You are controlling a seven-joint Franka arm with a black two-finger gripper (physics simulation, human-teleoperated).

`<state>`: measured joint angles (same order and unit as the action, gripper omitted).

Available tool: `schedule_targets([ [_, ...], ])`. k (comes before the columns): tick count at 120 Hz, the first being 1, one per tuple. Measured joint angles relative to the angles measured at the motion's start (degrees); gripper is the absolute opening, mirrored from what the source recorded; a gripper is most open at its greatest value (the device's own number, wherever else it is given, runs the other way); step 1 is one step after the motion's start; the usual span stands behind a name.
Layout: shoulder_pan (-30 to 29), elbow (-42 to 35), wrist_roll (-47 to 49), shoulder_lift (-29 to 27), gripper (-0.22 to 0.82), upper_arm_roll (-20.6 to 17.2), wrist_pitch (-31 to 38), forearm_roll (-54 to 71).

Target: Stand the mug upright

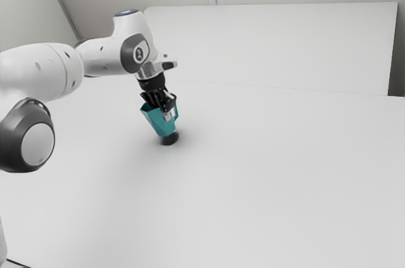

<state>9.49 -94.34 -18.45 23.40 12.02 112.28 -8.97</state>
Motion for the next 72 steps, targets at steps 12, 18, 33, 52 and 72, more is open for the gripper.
schedule_targets([
  [12,0.77,-0.06,1.71,0.28,-0.16,0.00,0.18,1.49],
  [18,1.13,-0.12,2.61,0.29,-0.16,0.00,0.24,2.19],
  [33,2.18,-0.20,4.94,0.35,-0.16,-0.01,0.53,4.21],
  [52,2.94,-0.25,7.59,1.02,-0.16,0.00,0.96,5.72],
  [72,3.32,-0.09,10.05,2.00,-0.16,0.00,1.23,7.40],
])
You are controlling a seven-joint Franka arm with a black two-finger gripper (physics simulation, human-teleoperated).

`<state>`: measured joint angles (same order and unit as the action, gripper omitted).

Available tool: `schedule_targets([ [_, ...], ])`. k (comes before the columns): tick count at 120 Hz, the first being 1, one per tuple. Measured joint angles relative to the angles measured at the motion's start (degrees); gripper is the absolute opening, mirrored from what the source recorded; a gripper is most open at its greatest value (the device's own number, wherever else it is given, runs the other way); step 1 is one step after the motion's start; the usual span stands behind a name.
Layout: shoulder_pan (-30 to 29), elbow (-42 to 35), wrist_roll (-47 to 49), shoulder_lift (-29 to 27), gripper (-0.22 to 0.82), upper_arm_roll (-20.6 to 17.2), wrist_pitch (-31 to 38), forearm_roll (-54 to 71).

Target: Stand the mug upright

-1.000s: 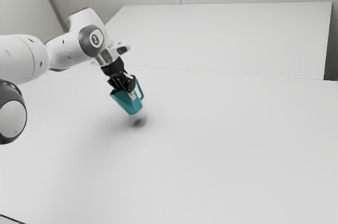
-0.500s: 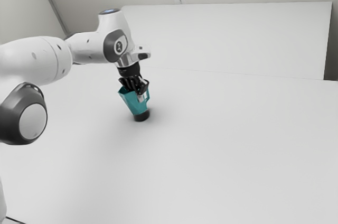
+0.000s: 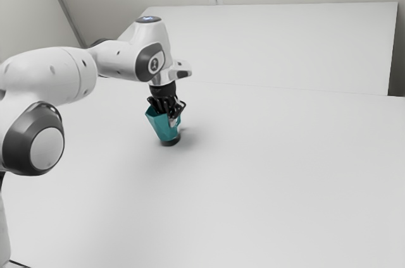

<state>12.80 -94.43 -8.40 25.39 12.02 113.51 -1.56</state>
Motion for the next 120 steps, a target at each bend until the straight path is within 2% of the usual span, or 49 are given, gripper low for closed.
schedule_targets([
  [30,0.54,0.02,2.53,0.87,-0.11,0.02,0.44,0.98],
  [55,1.05,0.02,3.81,1.27,0.28,0.01,1.38,1.31],
  [74,1.09,0.05,4.53,0.43,0.45,0.01,1.62,1.27],
  [92,1.08,0.07,5.03,-4.42,0.53,-1.16,0.96,1.21],
  [109,0.69,0.03,5.23,-12.42,0.57,-2.92,-2.17,1.22],
  [120,-2.16,0.02,5.25,-17.57,0.58,-5.34,-5.21,1.28],
])
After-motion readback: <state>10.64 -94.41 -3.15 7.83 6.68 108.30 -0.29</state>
